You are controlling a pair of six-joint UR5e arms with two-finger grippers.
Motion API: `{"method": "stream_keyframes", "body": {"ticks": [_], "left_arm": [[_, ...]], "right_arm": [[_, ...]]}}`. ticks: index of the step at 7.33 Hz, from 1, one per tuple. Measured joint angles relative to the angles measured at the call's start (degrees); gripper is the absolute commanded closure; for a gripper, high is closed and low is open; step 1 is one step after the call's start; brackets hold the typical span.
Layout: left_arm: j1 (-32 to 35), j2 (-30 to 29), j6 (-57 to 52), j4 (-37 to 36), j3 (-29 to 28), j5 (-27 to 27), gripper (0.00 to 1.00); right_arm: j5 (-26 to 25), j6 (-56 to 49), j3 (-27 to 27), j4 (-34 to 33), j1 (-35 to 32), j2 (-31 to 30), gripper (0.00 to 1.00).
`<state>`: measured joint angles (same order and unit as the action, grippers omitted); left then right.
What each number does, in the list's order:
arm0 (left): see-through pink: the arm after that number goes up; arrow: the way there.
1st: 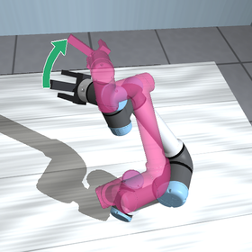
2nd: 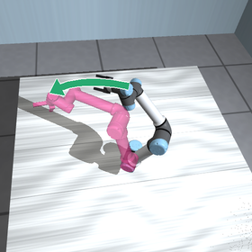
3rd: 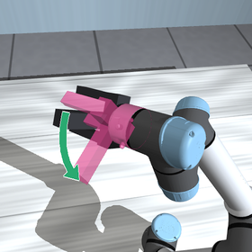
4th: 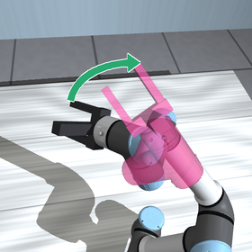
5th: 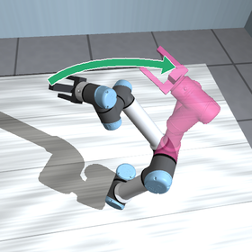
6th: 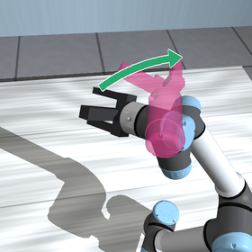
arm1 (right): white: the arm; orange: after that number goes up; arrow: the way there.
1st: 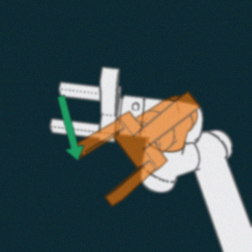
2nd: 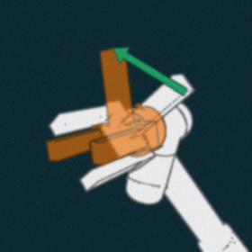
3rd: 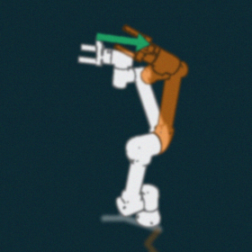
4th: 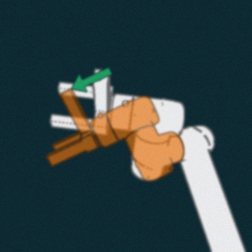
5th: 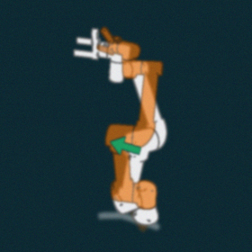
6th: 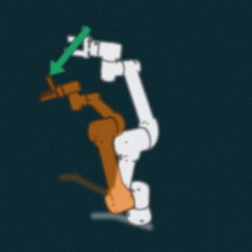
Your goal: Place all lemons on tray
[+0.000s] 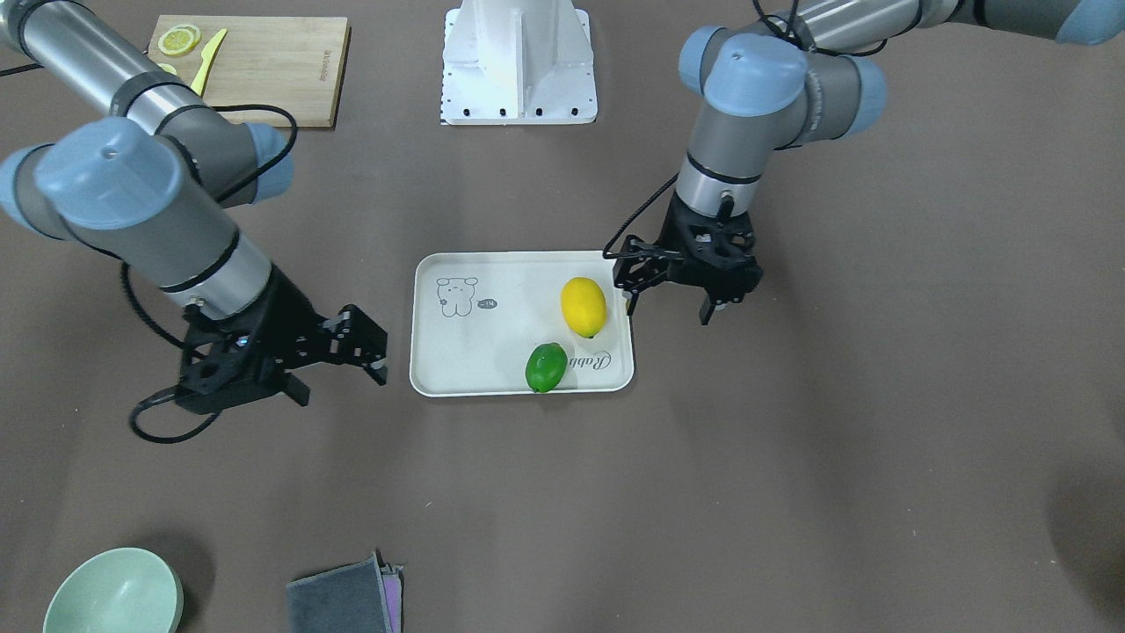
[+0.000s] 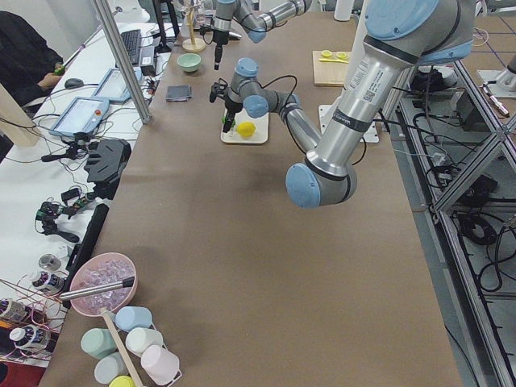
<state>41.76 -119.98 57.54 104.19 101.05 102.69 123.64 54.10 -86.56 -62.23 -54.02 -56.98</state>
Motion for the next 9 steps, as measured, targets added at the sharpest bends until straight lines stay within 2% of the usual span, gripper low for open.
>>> {"method": "stream_keyframes", "body": {"ticks": [2,5,6,7,8,9], "left_arm": [[4.34,5.95,-3.98,2.54,3.20,-0.15,0.02],[10.02,15.34,-5.28,7.69,3.42,0.80,0.02],[13.32,18.62,-6.57,8.00,3.55,3.98,0.02],[17.93,21.59,-11.87,7.88,3.42,8.96,0.02],[24.04,24.71,-21.72,7.07,3.16,13.86,0.02],[29.89,27.18,-30.41,5.51,2.94,17.94,0.02]], "right_arm": [[3.68,-5.96,-2.90,0.07,-6.15,-6.06,0.00],[6.33,-7.72,-3.70,-0.94,-12.00,-11.84,0.00],[7.18,-11.78,-3.66,-4.88,-14.44,-13.10,0.00],[7.20,-21.19,-4.21,-12.58,-16.90,-13.93,0.00],[6.38,-32.91,-5.09,-21.27,-19.87,-14.91,0.00],[5.72,-42.73,-5.73,-27.18,-23.12,-16.60,0.00]]}}
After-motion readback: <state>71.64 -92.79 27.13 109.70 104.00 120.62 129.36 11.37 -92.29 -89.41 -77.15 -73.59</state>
